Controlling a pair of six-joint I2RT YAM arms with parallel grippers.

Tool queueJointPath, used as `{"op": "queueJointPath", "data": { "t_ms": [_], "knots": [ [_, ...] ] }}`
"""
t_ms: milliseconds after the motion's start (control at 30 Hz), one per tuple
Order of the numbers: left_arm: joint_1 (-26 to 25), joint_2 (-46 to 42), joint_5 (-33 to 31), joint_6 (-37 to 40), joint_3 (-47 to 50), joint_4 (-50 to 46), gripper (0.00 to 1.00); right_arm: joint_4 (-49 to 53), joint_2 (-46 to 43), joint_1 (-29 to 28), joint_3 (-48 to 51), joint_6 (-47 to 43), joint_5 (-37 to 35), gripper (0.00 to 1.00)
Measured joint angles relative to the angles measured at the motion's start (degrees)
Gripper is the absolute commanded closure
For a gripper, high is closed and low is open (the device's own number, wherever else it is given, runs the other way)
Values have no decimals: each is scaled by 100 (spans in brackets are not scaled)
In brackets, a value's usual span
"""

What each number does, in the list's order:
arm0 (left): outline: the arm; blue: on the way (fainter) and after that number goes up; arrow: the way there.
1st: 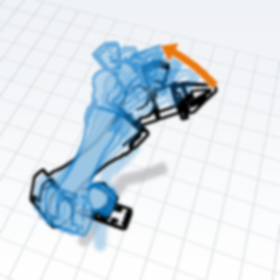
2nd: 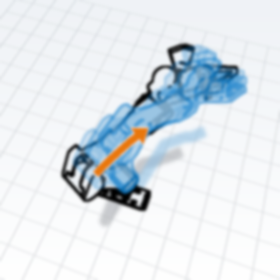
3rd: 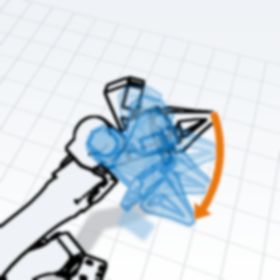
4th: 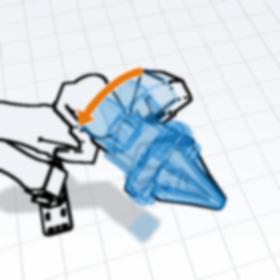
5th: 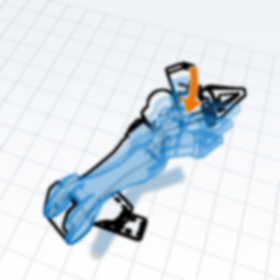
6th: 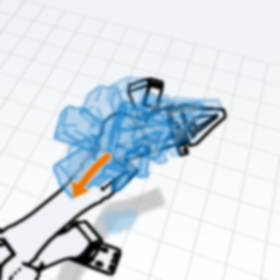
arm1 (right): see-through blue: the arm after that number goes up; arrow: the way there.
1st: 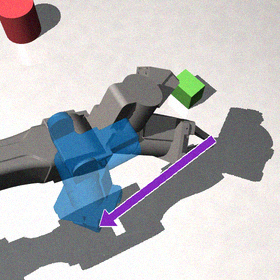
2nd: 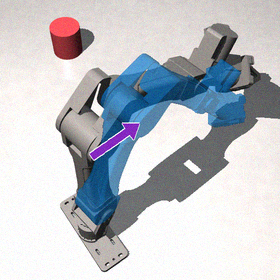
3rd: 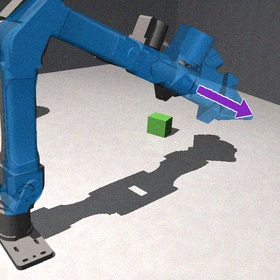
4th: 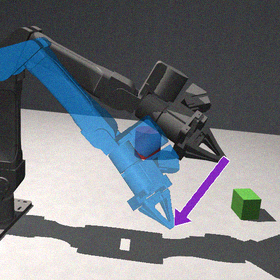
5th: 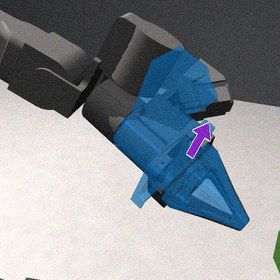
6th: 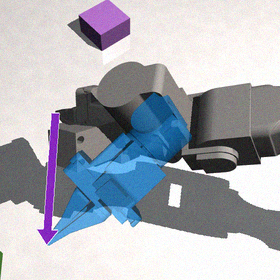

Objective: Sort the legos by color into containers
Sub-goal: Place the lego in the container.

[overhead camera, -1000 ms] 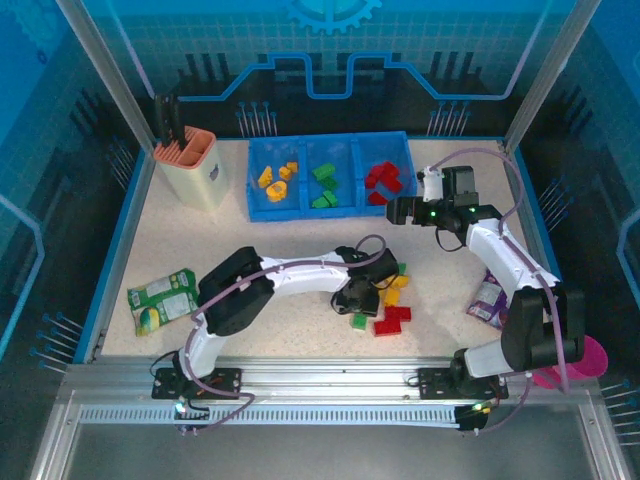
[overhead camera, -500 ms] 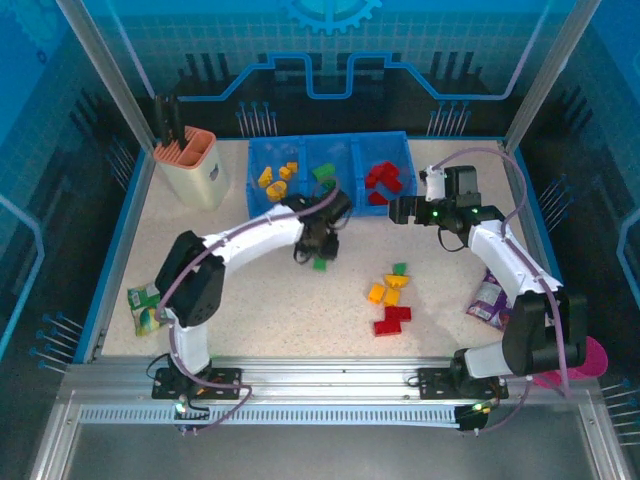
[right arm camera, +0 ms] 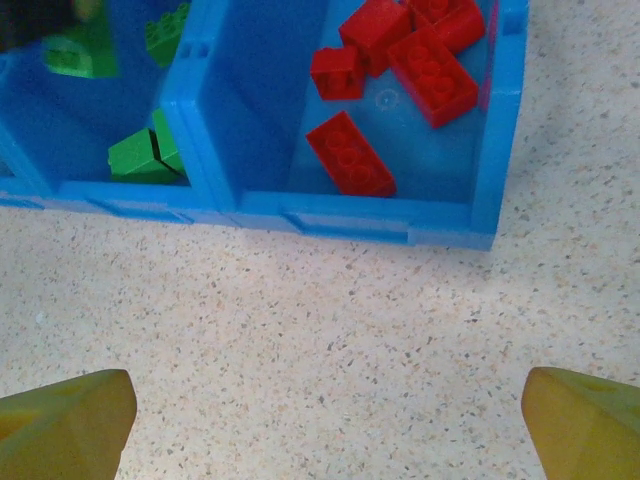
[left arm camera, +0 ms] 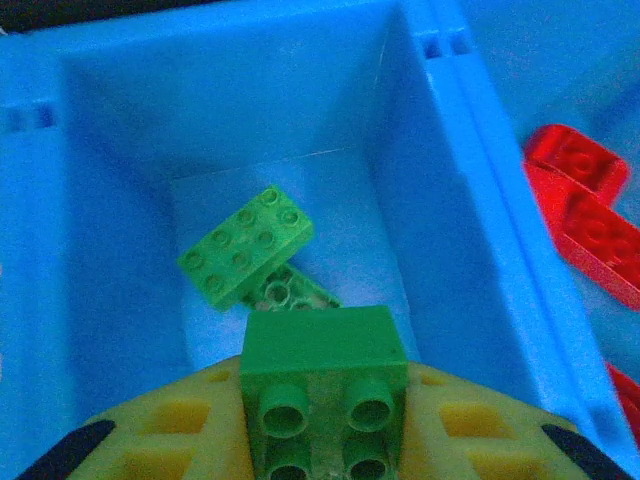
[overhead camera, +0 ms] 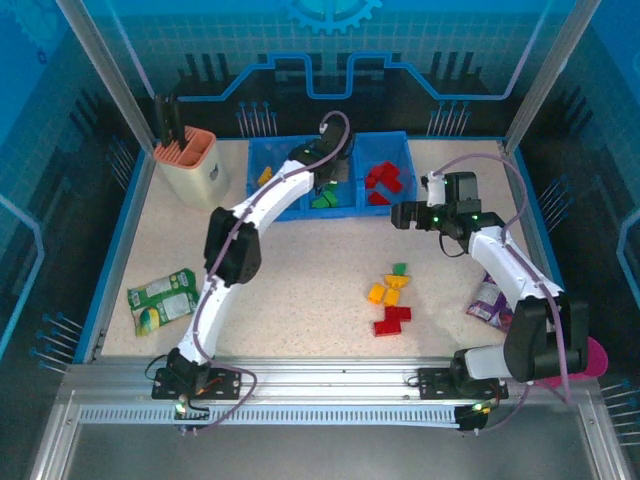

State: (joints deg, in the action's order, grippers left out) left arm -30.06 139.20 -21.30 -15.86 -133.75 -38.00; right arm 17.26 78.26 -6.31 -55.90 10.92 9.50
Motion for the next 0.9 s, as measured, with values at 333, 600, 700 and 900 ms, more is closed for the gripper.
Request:
{"op": "queueJointPath", "data": {
  "t_ms": [333, 600, 700, 900],
  "knots": [
    [177, 953, -55, -52, -901, -177, 54, -131, -101, 0, 4, 0, -203, 0],
    [79, 715, -61, -48, -240, -26, 47, -151, -44, 0, 4, 0, -210, 0],
    [-57, 391, -105, 101, 13, -24, 46, -153, -46, 0, 4, 0, -208, 0],
    [-540, -1143, -70, 472, 1139, 20, 44, -153, -33, 0, 4, 2, -216, 0]
  ]
}}
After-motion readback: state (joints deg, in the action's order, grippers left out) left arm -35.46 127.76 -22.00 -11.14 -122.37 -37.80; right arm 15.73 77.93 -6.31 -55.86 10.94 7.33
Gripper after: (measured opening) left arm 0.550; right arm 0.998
